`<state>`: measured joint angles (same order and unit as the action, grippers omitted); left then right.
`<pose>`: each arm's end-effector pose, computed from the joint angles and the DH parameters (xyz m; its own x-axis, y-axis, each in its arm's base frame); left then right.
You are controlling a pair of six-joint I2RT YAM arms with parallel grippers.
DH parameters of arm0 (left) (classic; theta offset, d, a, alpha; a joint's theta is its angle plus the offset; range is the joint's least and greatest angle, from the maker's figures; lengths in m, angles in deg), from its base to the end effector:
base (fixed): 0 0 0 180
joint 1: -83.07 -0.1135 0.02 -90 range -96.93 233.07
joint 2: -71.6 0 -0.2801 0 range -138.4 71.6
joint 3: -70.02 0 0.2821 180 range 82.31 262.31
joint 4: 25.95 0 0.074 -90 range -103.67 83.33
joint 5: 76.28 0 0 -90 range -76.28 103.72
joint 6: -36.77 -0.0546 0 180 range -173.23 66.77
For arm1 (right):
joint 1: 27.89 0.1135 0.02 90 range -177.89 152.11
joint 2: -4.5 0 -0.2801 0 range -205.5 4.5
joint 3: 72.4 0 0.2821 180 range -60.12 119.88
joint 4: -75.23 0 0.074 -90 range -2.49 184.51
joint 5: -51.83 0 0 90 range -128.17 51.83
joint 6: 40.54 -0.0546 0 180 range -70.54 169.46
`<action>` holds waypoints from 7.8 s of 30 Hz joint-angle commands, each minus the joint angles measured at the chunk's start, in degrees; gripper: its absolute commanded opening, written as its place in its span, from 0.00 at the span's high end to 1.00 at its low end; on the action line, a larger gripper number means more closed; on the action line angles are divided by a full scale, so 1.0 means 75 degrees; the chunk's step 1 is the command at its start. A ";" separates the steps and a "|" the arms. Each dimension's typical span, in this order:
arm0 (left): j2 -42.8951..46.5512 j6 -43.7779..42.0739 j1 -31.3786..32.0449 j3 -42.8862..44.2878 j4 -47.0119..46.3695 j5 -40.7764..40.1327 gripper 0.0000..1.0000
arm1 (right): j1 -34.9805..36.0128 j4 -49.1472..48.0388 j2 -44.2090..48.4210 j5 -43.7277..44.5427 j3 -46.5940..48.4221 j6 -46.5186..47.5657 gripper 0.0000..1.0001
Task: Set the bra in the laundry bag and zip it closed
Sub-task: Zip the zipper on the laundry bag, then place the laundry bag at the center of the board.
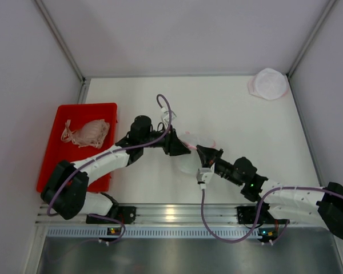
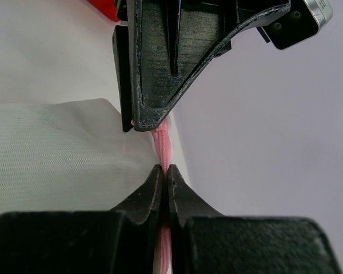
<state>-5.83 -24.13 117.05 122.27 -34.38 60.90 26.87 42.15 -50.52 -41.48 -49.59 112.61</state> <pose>0.2436 -0.2125 0.2348 -0.6768 0.0575 -0.7339 0.7246 0.2278 -0.6504 0.1282 0.1869 0.1946 0.7612 -0.4663 -0.4508 -0.3755 0.2499 -0.8925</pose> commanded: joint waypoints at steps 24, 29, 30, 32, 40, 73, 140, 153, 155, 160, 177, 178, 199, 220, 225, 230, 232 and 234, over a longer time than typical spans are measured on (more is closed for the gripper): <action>0.0363 -0.0152 -0.0651 -0.0407 0.0498 0.0881 1.00 | -0.0422 -0.0198 0.0399 -0.0295 0.0038 0.0134 1.00; 0.0234 -0.1018 -0.0745 -0.0162 0.1224 0.0928 1.00 | -0.0785 -0.0198 0.0446 -0.0753 -0.0044 0.0286 1.00; 0.0211 -0.1172 -0.0745 -0.0103 0.1597 0.0905 1.00 | -0.0856 -0.0198 0.0446 -0.0928 -0.0079 0.0309 1.00; 0.0176 -0.1406 -0.0768 -0.0044 0.1695 0.1068 1.00 | -0.1066 -0.0186 0.0446 -0.1128 -0.0079 0.0298 1.00; 0.0058 -0.0975 -0.0757 0.0611 0.1753 0.0858 1.00 | -0.1185 0.2773 0.1183 -0.2053 0.0834 -0.0053 0.37; 0.0293 -0.0998 -0.0124 0.0999 0.3136 -0.0126 1.00 | -0.0892 0.5756 -0.1054 -0.2313 0.3800 -0.3030 0.58; 0.0914 -0.0658 -0.0253 0.2335 0.4648 -0.1380 1.00 | -0.1712 0.8077 -0.1510 -0.3742 0.6448 -0.2855 0.34; 0.1054 -0.0611 -0.0089 0.2394 0.4753 -0.1567 1.00 | -0.1360 0.7444 -0.2192 -0.3086 0.6145 -0.2714 1.00; 0.1054 -0.0611 -0.0124 0.2417 0.4823 -0.1708 1.00 | -0.1349 0.7350 -0.2004 -0.3027 0.5992 -0.2550 1.00; 0.1101 -0.0645 -0.0649 0.2300 0.4975 -0.1732 1.00 | -0.1419 0.7034 -0.1067 -0.3050 0.5008 -0.1801 1.00; 0.0316 -0.0575 -0.1741 0.1983 0.5164 -0.1194 1.00 | -0.2157 0.6505 -0.0198 -0.3403 0.4573 -0.1776 1.00; 0.0281 -0.0715 -0.1753 0.2053 0.5164 -0.0706 0.98 | -0.2169 0.6482 -0.0222 -0.3309 0.4585 -0.1799 1.00; 0.0925 -0.1454 -0.4190 0.3590 0.5187 -0.0957 0.02 | -0.3587 0.2233 -0.7039 -0.1047 0.9634 0.0847 1.00; 0.2004 -0.1432 -0.4472 0.2910 0.6207 -0.1334 0.02 | -0.2731 0.2660 -0.8181 -0.0003 1.0046 0.0768 0.01; 0.1991 -0.1325 -0.4472 0.3061 0.6195 -0.1427 0.02 | -0.3047 0.4381 -0.6692 -0.0413 1.0256 -0.0871 0.01; 0.2214 -0.1629 -0.4472 0.3167 0.6195 -0.1720 0.02 | -0.4180 0.7544 -0.6432 -0.0847 1.1624 -0.3013 0.01; 0.2214 -0.1700 -0.4472 0.3167 0.6195 -0.1732 0.02 | -0.4651 0.8248 -0.6538 -0.1163 1.1955 -0.3333 0.01; 0.2179 -0.1712 -0.4472 0.3156 0.6207 -0.1790 0.02 | -0.5377 0.9046 -0.6830 -0.1362 1.2341 -0.3674 0.01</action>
<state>9.27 -35.83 83.69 143.65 12.55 48.33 -6.70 93.12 -99.16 -48.45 39.78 94.67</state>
